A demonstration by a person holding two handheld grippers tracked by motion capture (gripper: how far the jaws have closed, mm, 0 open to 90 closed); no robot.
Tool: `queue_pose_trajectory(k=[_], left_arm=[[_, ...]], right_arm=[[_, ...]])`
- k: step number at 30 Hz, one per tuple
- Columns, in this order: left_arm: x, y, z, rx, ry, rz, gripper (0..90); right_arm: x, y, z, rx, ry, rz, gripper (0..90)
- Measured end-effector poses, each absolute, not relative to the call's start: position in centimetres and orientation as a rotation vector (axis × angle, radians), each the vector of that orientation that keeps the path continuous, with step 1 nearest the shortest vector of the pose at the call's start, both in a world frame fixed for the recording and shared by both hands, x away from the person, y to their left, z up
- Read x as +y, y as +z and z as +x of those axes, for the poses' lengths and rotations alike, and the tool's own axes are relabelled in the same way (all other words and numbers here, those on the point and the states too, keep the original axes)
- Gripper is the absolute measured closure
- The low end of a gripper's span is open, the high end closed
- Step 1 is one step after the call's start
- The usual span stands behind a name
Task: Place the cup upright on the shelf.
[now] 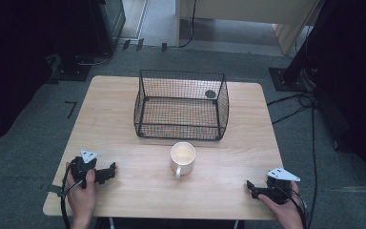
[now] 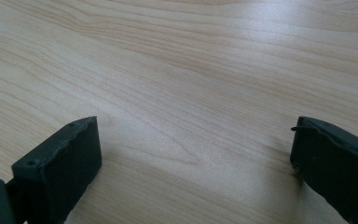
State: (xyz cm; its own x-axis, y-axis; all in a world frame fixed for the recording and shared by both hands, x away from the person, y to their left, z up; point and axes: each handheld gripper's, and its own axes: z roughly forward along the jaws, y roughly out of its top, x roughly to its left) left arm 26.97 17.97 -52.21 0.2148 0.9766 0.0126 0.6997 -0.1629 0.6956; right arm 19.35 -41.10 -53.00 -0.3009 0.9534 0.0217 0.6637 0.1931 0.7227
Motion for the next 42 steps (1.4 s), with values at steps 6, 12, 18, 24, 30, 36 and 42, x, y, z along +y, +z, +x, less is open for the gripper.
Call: queue_pose_trajectory(k=[6,12,18,24,30,36,42], left_arm=[[17.9,-52.2,27.0,1.55,0.642,1.93,0.0],[17.6,-52.2,27.1,1.582,0.654,1.911,0.0],[17.6,-52.2,27.1,1.582,0.654,1.911,0.0],[17.6,-52.2,27.1,1.582,0.654,1.911,0.0],[17.6,-52.2,27.1,1.582,0.654,1.91,0.0],[17.6,-52.2,27.1,1.583,0.654,1.909,0.0],[17.6,-52.2,27.1,1.582,0.654,1.911,0.0]], right_arm=[[-40.7,-52.8,18.7,2.008,0.912,1.458,20.3],[-39.7,-52.2,18.7,1.983,0.912,1.465,20.3],[-38.2,-50.7,18.4,1.926,1.002,1.434,31.4],[-36.4,-49.3,18.2,1.91,1.075,1.401,38.4],[-34.3,-48.2,18.0,1.912,1.144,1.352,44.0],[-32.5,-47.4,18.1,1.918,1.189,1.315,44.8],[-30.7,-47.1,18.4,1.953,1.205,1.294,45.0]])
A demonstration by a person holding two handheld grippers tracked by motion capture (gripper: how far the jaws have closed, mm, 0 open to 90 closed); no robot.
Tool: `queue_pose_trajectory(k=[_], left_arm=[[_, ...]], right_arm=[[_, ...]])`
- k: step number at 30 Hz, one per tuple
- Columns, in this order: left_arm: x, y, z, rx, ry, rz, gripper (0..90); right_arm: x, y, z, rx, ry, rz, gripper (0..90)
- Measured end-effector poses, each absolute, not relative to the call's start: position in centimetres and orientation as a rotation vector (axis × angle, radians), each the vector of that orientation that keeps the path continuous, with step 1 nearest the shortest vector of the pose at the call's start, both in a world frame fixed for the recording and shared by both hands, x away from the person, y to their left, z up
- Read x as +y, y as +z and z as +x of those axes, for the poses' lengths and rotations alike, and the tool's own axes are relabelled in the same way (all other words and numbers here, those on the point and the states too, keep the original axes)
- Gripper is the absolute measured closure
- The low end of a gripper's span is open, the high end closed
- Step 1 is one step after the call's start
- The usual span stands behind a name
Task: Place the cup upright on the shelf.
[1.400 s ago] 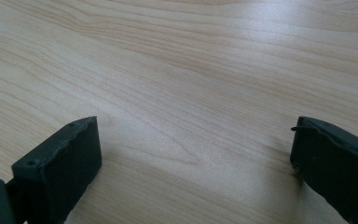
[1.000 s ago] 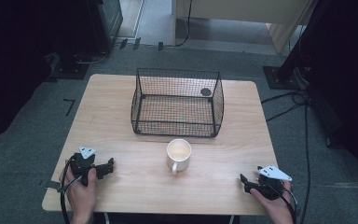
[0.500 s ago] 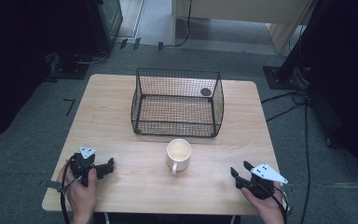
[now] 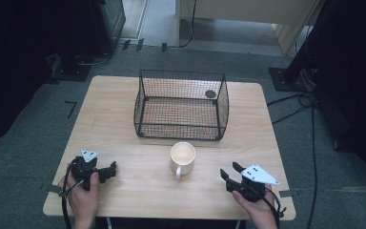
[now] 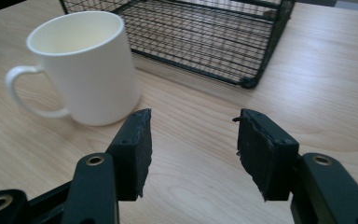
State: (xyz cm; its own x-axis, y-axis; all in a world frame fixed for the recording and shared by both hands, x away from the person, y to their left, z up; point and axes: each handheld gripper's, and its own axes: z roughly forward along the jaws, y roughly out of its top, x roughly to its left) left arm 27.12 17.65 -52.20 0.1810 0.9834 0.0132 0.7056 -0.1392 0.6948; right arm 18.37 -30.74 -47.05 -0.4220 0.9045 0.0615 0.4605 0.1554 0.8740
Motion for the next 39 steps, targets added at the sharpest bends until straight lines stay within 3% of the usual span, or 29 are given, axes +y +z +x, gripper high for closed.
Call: queue_pose_trajectory(k=[30,39], left_arm=[[17.6,-52.2,27.1,1.583,0.654,1.911,0.0],[17.6,-52.2,27.1,1.583,0.655,1.908,0.0]], right_arm=[[-23.2,-46.6,18.6,2.028,1.365,1.275,44.1],[-21.5,-46.9,18.7,2.067,1.39,1.295,40.3]])
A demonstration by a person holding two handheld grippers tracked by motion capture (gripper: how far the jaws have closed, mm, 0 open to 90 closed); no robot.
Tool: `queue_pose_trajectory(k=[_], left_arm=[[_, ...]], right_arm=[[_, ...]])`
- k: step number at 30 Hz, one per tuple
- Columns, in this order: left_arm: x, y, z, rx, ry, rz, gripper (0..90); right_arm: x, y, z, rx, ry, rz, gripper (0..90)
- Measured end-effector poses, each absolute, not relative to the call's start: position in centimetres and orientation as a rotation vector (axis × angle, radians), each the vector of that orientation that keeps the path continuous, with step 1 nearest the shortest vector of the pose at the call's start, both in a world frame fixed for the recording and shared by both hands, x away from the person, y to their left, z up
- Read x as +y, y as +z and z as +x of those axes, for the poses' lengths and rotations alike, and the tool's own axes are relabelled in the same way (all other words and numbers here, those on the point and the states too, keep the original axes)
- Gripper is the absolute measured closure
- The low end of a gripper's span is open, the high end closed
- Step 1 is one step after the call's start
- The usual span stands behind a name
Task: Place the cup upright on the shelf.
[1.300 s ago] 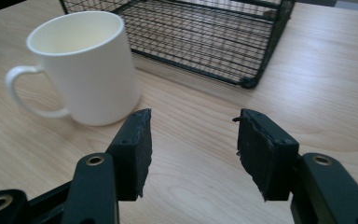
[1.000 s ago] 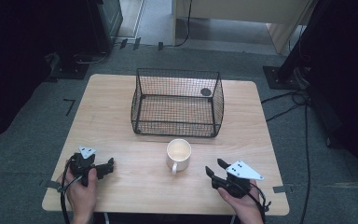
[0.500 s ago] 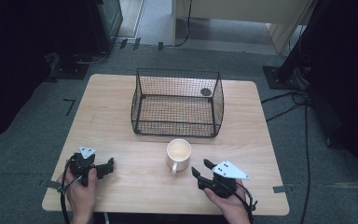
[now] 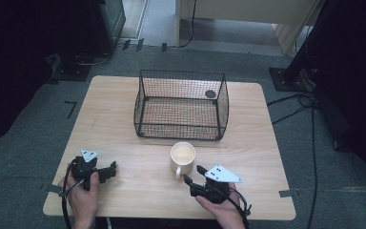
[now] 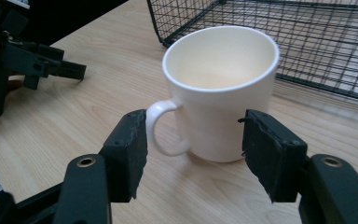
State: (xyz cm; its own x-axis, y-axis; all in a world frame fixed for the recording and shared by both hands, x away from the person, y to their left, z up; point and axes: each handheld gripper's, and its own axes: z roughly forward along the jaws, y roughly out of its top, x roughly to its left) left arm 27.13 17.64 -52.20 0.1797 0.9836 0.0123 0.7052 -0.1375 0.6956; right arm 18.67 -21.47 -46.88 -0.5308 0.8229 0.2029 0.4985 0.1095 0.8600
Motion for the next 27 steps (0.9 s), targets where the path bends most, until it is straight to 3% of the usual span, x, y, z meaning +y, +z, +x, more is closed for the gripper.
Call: queue_pose_trajectory(k=[13,22,27], left_arm=[[17.6,-52.2,27.2,1.586,0.654,1.909,0.0],[17.6,-52.2,27.2,1.586,0.653,1.909,0.0],[17.6,-52.2,27.3,1.587,0.651,1.911,0.0]], right_arm=[[-18.4,-47.8,18.8,2.141,1.34,1.288,42.5],[-17.6,-48.8,19.7,2.178,1.376,1.33,60.9],[-17.2,-49.1,20.0,2.176,1.375,1.329,64.0]])
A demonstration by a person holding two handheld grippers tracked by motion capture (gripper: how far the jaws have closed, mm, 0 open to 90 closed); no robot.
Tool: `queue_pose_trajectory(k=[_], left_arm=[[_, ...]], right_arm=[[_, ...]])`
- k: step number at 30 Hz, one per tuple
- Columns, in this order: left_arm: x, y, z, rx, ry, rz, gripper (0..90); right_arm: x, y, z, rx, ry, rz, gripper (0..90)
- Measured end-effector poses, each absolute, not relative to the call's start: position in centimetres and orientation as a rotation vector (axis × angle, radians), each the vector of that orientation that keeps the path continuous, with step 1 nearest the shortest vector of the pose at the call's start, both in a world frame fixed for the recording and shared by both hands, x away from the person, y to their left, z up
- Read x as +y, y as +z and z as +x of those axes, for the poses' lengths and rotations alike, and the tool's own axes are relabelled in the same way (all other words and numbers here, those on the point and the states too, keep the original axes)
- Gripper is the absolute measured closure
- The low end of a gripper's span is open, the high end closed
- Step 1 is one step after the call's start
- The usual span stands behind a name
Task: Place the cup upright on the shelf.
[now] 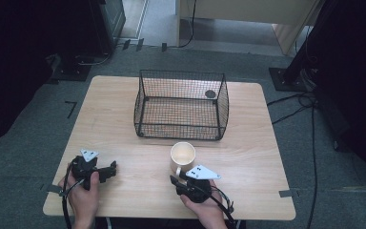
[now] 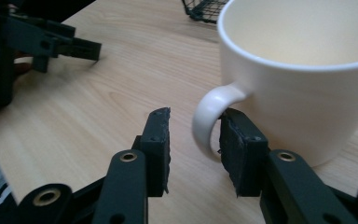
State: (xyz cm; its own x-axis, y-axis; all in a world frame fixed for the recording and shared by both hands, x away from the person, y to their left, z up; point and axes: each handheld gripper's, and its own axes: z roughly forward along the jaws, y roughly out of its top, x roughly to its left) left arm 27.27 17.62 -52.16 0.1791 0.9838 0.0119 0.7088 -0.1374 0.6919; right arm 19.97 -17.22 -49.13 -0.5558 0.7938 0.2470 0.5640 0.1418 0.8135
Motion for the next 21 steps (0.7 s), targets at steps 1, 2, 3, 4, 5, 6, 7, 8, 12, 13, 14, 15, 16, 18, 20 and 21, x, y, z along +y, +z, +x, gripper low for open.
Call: queue_pose_trajectory(k=[1,2,3,4,5,6,7,8,12,13,14,15,16,18,20,21], left_arm=[[17.6,-52.2,27.3,1.587,0.651,1.911,0.0],[17.6,-52.2,27.3,1.586,0.652,1.912,0.0],[17.6,-52.2,27.3,1.587,0.651,1.911,0.0],[17.6,-52.2,27.3,1.587,0.651,1.912,0.0],[17.6,-52.2,27.3,1.587,0.651,1.912,0.0],[17.6,-52.2,27.3,1.586,0.652,1.913,0.0],[17.6,-52.2,27.3,1.586,0.651,1.913,0.0],[17.6,-52.2,27.3,1.585,0.651,1.914,0.0],[17.6,-52.2,27.3,1.585,0.65,1.914,0.0],[17.6,-52.2,27.3,1.585,0.65,1.914,0.0],[17.6,-52.2,27.3,1.585,0.651,1.912,0.0],[17.6,-52.2,27.3,1.585,0.651,1.914,0.0],[17.6,-52.2,27.3,1.585,0.651,1.914,0.0],[17.6,-52.2,27.3,1.585,0.65,1.914,0.0],[17.6,-52.2,27.3,1.586,0.651,1.913,0.0],[17.6,-52.2,27.3,1.585,0.65,1.914,0.0]], right_arm=[[-17.2,-49.2,20.0,2.166,1.368,1.336,65.1],[-17.2,-49.3,20.2,2.157,1.365,1.342,66.2],[-17.2,-49.3,20.2,2.151,1.365,1.344,68.5],[-17.3,-49.3,20.3,2.147,1.369,1.34,72.5],[-17.3,-49.4,20.4,2.149,1.371,1.339,76.0],[-17.4,-49.4,20.5,2.167,1.397,1.336,80.5],[-17.5,-49.4,20.6,2.169,1.406,1.323,81.0],[-17.5,-49.5,20.6,2.175,1.399,1.307,81.3],[-17.6,-49.5,20.4,2.159,1.394,1.264,81.9],[-17.6,-49.4,20.4,2.161,1.395,1.249,82.1],[-17.7,-49.2,20.4,2.155,1.407,1.238,82.3],[-17.7,-49.0,20.3,2.152,1.411,1.23,82.6],[-17.7,-49.0,20.3,2.152,1.411,1.23,82.6],[-17.7,-48.5,20.1,2.144,1.418,1.191,83.6],[-17.7,-48.4,20.2,2.153,1.424,1.18,84.3],[-17.7,-48.4,20.2,2.151,1.421,1.182,84.6]])
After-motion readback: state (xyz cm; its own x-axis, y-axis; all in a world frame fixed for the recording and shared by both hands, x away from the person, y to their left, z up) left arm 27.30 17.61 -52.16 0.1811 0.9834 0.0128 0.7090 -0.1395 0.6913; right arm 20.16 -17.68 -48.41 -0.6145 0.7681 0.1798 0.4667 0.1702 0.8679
